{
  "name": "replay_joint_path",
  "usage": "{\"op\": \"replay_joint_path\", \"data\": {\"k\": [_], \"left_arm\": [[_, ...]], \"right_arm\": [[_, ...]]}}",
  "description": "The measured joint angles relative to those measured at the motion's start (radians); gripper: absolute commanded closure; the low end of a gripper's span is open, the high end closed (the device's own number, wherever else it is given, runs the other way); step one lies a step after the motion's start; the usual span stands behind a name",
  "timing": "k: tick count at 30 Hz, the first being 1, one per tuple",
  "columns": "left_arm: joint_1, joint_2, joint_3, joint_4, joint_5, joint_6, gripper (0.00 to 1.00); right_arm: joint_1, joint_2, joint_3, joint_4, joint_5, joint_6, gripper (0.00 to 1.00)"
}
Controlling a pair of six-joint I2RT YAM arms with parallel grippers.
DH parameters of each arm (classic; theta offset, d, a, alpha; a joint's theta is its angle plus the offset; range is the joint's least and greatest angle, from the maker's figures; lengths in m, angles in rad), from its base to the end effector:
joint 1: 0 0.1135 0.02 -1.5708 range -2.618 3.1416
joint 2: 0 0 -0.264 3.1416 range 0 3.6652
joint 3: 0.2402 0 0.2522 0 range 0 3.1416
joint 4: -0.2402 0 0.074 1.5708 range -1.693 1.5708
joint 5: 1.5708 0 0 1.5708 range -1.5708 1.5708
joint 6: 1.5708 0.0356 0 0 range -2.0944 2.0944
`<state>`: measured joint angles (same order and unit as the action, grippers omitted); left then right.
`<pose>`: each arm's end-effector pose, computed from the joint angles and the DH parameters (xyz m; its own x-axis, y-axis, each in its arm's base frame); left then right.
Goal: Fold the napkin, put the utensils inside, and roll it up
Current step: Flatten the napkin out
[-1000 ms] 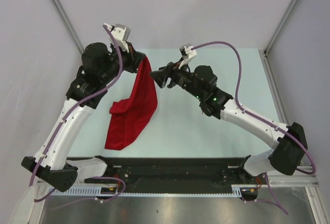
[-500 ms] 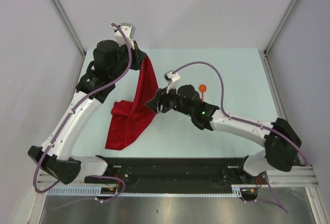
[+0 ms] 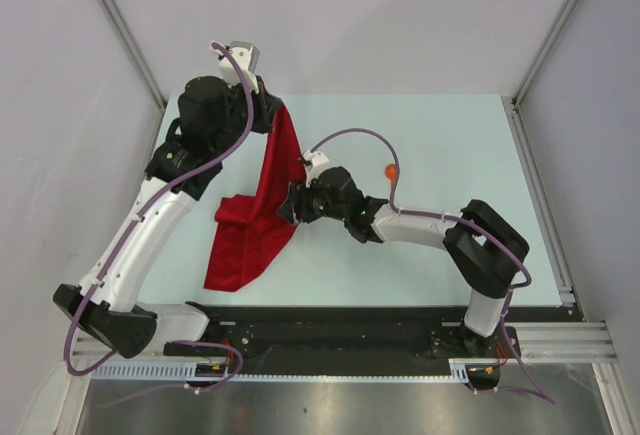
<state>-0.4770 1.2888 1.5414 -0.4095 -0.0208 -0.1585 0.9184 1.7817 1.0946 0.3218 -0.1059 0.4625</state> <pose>0.2464 -0.1265 0.4693 -0.2066 -0.0708 -0.9758 0.4133 0.8977 -0.1527 0.2428 0.3240 0.2236 -0.5734 -0.0197 -0.8190 -0.6640 0.5967 0.4505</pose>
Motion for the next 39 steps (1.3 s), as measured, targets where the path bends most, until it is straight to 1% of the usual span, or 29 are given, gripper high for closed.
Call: {"op": "replay_joint_path", "data": {"k": [4,9,14,18,24,28,29,30,32,34,36,37,39], "left_arm": [[0.0,0.0,0.0,0.001,0.0,0.0,1.0],[0.0,0.0,0.0,0.002,-0.002,0.0,1.0],[0.0,0.0,0.006,0.003,-0.002,0.0,1.0],[0.0,0.0,0.014,0.003,-0.003,0.0,1.0],[0.0,-0.004,0.023,-0.001,-0.003,0.001,1.0],[0.0,-0.008,0.023,-0.004,-0.006,0.001,1.0],[0.0,-0.008,0.023,-0.004,-0.006,0.001,1.0],[0.0,-0.008,0.023,-0.005,-0.007,0.001,1.0],[0.0,-0.008,0.023,-0.005,-0.008,0.001,1.0],[0.0,-0.008,0.023,-0.005,-0.011,0.001,1.0],[0.0,-0.008,0.023,-0.005,-0.012,0.001,1.0],[0.0,-0.008,0.023,-0.005,-0.013,0.001,1.0],[0.0,-0.008,0.023,-0.005,-0.019,0.001,1.0]], "right_arm": [[-0.021,0.053,0.055,0.038,-0.031,-0.006,0.47],[-0.014,0.113,0.108,0.075,-0.064,-0.011,0.49],[-0.01,0.161,0.117,0.087,-0.064,-0.011,0.5],[-0.014,0.202,0.126,0.089,-0.051,-0.016,0.47],[-0.024,0.233,0.144,0.099,-0.031,-0.043,0.47],[-0.024,0.249,0.155,0.148,-0.041,-0.074,0.49],[-0.024,0.255,0.158,0.167,-0.046,-0.08,0.51],[-0.024,0.261,0.161,0.184,-0.053,-0.086,0.55],[-0.024,0.274,0.172,0.204,-0.061,-0.098,0.58],[-0.022,0.286,0.183,0.219,-0.061,-0.106,0.74],[-0.019,0.293,0.192,0.227,-0.06,-0.119,0.96],[-0.019,0.293,0.193,0.23,-0.06,-0.124,1.0],[-0.019,0.293,0.196,0.231,-0.058,-0.127,1.0]]}}
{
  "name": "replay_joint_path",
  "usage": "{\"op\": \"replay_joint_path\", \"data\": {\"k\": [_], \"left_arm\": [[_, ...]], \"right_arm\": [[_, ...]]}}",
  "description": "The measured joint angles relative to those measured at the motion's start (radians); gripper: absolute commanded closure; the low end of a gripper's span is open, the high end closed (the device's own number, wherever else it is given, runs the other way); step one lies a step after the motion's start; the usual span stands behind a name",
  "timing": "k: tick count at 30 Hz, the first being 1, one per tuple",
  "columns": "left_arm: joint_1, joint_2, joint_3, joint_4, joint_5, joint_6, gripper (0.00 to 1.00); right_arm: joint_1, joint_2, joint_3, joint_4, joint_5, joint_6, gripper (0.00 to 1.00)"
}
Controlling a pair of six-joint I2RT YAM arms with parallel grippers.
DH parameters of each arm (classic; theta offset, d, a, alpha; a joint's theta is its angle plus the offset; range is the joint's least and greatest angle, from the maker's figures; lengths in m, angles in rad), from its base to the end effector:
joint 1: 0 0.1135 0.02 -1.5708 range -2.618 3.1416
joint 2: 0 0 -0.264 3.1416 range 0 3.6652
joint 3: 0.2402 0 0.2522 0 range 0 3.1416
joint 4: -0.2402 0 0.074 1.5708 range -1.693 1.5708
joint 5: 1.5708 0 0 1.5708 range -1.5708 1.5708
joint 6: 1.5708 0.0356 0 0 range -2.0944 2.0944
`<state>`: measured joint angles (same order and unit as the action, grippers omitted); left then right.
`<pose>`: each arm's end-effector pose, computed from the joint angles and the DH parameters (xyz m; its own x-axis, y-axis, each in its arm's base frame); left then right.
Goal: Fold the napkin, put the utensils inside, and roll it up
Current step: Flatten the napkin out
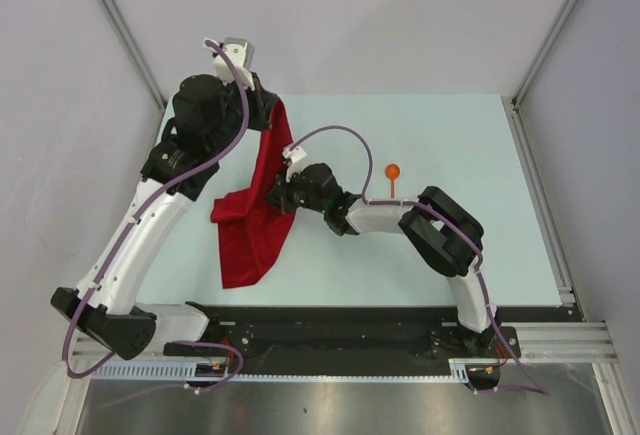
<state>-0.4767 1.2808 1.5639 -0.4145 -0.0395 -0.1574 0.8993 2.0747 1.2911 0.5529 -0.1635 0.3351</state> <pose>0.2420 -0.1234 0.4782 -0.1814 -0.0826 -0.9799 0.4002 0.9040 -0.1503 0.2876 0.3712 0.1893 -0.4208 -0.0080 -0.9071 -0.7758 0.5214 0.3553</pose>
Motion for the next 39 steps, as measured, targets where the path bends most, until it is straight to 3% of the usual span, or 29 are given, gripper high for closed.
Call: {"op": "replay_joint_path", "data": {"k": [6,13,17,25,30,34,39], "left_arm": [[0.028,-0.014,0.0,-0.018,-0.045,0.019,1.0],[0.186,-0.105,0.002,-0.037,-0.098,0.063,1.0],[0.206,-0.178,0.004,-0.034,-0.116,0.109,1.0],[0.206,-0.311,0.07,-0.036,-0.12,0.211,1.0],[0.206,-0.397,0.16,-0.058,-0.111,0.253,1.0],[0.206,-0.461,0.244,-0.099,-0.105,0.272,0.99],[0.205,-0.51,0.338,-0.169,-0.073,0.282,1.0]], "right_arm": [[0.003,-0.042,-0.043,-0.019,0.013,-0.022,1.0],[0.036,-0.399,-0.153,-0.243,0.095,-0.147,1.0],[0.101,-0.629,-0.151,-0.348,0.198,-0.24,1.0],[0.266,-0.873,-0.053,-0.603,0.48,-0.428,1.0],[0.501,-0.906,0.045,-0.69,0.777,-0.602,1.0],[0.697,-0.904,0.095,-0.64,1.013,-0.819,1.0],[0.867,-0.855,0.11,-0.306,1.254,-1.256,1.0]]}}
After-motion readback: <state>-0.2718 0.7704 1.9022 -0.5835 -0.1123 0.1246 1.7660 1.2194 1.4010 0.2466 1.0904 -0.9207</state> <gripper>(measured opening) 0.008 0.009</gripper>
